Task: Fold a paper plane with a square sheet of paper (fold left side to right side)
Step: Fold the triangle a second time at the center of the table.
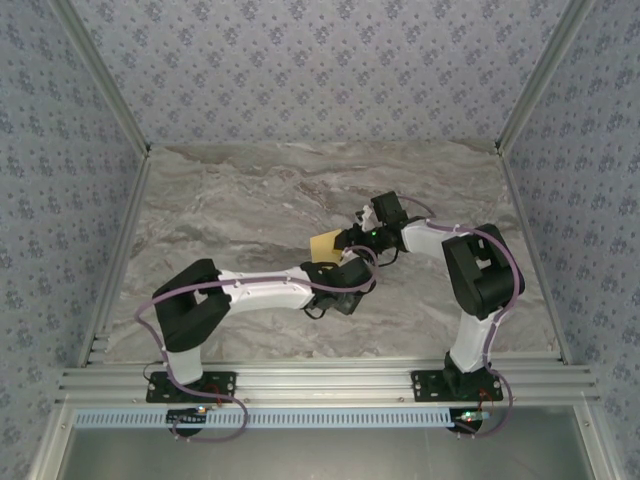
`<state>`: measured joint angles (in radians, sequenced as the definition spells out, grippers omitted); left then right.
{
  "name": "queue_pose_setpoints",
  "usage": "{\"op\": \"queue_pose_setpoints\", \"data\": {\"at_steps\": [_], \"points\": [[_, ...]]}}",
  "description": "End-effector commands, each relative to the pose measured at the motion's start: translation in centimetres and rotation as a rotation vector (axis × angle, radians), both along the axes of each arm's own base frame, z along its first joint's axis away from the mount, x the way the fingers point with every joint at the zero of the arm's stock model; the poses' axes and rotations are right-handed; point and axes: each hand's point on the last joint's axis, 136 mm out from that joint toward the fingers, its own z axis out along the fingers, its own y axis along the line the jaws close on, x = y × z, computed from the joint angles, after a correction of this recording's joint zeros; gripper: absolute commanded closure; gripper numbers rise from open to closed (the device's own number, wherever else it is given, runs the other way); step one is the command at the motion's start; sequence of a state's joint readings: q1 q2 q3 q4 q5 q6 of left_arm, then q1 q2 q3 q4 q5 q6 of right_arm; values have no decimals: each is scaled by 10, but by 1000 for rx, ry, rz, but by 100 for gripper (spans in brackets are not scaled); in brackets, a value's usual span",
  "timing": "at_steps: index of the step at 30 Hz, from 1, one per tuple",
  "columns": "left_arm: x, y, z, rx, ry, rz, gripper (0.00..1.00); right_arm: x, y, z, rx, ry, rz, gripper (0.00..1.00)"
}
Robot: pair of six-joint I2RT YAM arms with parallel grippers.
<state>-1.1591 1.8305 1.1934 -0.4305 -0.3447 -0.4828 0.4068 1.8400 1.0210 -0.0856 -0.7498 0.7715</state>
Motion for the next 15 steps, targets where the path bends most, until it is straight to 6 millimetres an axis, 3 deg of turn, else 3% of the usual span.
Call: {"op": "queue_pose_setpoints", "data": {"at_steps": [1, 4, 11, 15], "points": [[7, 7, 4, 70, -47, 22, 33, 0, 6, 2, 17, 31, 10, 63], [7, 6, 5, 68, -52, 13, 38, 0, 6, 1, 13, 32, 9, 63], [2, 2, 15, 8, -52, -18, 62, -1, 5, -3, -9, 36, 16, 63], [0, 1, 20, -25, -50, -23, 68, -1, 4, -5, -20, 38, 21, 63]]}}
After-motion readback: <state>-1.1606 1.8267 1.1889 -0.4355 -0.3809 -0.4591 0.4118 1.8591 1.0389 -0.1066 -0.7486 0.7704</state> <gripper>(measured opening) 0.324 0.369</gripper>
